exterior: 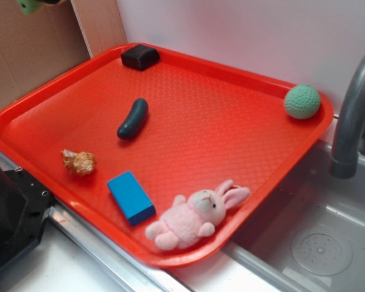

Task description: Grab the green animal.

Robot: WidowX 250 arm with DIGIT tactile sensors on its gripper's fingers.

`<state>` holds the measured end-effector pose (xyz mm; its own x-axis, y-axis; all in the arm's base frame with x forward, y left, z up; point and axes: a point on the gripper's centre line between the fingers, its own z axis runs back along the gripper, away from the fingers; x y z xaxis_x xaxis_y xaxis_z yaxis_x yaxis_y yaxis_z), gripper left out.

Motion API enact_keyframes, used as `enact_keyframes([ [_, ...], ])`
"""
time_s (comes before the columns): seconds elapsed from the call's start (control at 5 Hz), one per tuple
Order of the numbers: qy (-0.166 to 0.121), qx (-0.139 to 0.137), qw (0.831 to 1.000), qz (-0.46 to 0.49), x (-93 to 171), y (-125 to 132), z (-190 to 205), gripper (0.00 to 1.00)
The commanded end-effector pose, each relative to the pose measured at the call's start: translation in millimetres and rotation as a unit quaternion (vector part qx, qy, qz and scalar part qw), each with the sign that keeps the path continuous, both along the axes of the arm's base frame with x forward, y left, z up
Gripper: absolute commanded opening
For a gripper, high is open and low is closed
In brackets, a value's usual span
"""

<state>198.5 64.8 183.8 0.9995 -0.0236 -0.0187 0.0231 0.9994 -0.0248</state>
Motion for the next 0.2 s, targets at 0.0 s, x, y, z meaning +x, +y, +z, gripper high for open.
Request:
enact_keyframes([
  [0.0, -0.017, 0.035, 0.998, 0.041, 3.5, 0.3, 5.4, 0.0],
])
